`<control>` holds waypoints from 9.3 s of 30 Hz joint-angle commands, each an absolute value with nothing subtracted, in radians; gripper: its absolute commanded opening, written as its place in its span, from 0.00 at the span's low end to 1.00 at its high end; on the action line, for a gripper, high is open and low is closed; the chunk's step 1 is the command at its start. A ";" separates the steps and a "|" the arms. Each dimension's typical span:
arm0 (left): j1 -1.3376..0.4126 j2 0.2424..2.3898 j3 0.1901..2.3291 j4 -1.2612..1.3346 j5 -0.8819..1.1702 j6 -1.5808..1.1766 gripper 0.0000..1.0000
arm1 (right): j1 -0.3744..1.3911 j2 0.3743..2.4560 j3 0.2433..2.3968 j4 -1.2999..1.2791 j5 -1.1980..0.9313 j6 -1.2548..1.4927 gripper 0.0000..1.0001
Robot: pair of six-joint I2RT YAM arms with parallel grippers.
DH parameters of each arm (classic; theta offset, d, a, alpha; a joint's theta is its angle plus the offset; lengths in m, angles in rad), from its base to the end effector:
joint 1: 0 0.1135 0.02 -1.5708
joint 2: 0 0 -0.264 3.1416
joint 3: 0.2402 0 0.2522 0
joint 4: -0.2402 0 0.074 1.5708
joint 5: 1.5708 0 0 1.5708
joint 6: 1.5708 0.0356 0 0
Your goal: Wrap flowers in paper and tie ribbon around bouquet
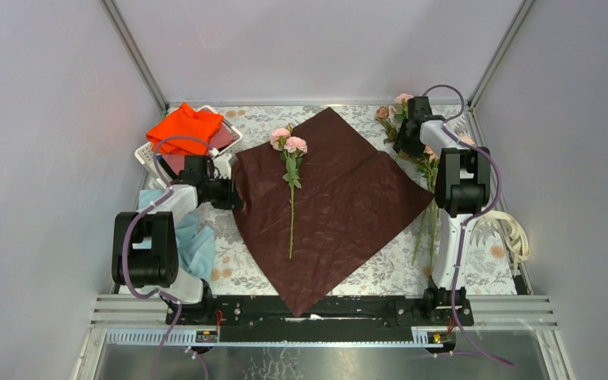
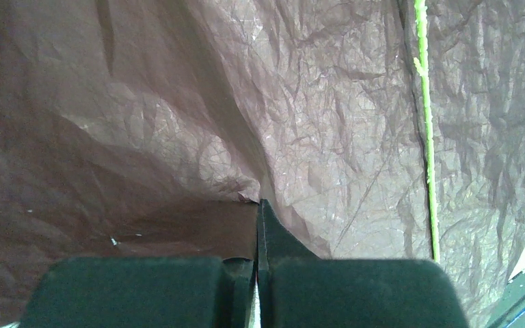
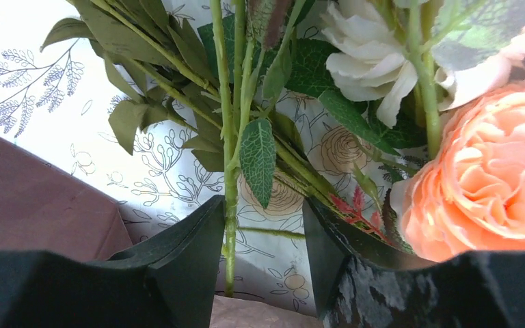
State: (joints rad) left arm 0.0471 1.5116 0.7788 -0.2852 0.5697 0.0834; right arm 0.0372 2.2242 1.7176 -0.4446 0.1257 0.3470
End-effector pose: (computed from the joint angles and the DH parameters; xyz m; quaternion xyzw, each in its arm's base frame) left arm 0.2818 -0.0059 0.1693 0.0934 0.9217 -0.2527 0.2790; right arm 0.4871 0.0137 0.1677 0.1656 0.9362 -0.0006 0.3101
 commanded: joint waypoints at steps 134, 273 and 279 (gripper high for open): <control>0.033 1.281 0.906 -0.489 0.357 0.209 0.93 | 0.568 1.719 1.361 -0.189 -0.059 0.627 0.24; -0.740 1.878 1.710 -0.387 0.547 -0.139 0.00 | 0.309 1.261 1.310 -0.361 0.034 0.310 0.74; -0.578 1.867 1.715 -0.328 0.651 -0.283 0.00 | 0.223 1.255 1.316 -0.423 -0.102 0.200 1.00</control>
State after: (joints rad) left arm -0.6846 1.9072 1.7088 -0.4191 0.5724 -0.1665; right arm 0.2764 1.2755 1.2819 -0.3813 -0.0135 0.3077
